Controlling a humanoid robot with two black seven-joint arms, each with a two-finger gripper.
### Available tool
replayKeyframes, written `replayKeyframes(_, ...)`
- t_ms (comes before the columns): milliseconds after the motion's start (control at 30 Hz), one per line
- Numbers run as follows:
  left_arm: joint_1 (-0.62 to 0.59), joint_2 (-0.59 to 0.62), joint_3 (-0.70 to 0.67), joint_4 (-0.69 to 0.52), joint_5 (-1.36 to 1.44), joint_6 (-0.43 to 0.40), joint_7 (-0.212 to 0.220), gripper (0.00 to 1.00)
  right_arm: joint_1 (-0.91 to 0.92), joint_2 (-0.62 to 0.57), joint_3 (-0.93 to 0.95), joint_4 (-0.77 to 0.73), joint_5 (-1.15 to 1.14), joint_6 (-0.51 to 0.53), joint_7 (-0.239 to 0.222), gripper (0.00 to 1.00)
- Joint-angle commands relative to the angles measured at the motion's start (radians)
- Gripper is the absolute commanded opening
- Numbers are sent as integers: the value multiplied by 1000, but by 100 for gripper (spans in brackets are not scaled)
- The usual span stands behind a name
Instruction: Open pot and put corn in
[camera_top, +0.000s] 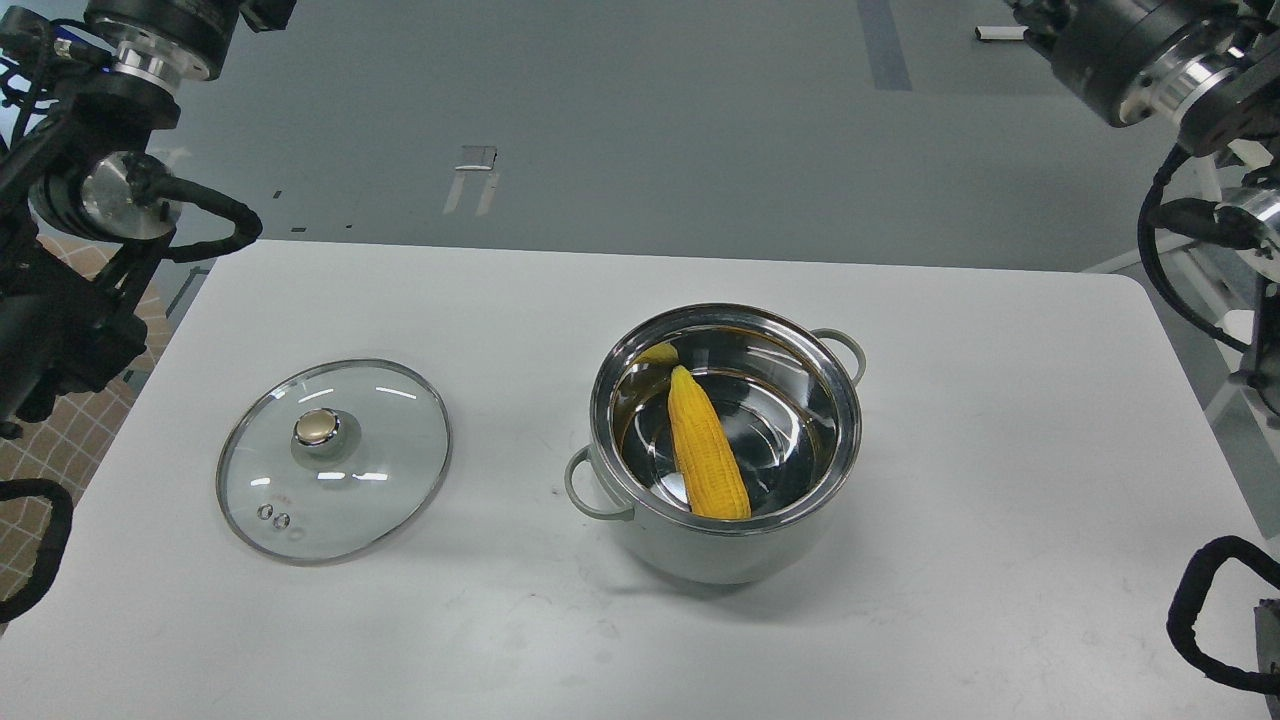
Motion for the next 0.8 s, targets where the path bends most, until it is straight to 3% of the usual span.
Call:
replayKeyframes(0, 3, -3, 11, 1, 1, -2, 4, 98, 0, 4, 46, -78, 81, -16, 19, 99)
replayKeyframes(167, 32, -2, 5, 3, -1, -46, 19, 98, 0, -16, 53, -271, 346, -87, 56, 99)
replayKeyframes(300, 35, -2, -9, 3, -16, -49, 62, 98, -5, -45, 56, -372, 520, -87, 60, 99)
replayKeyframes(500, 37, -12, -11, 39, -62, -54, 65, 98, -14, -45, 80, -404, 675, -90, 111, 99)
replayKeyframes(767, 39, -25, -17, 44, -64, -54, 65, 98, -7, -48, 83, -392, 779, -97, 119, 99)
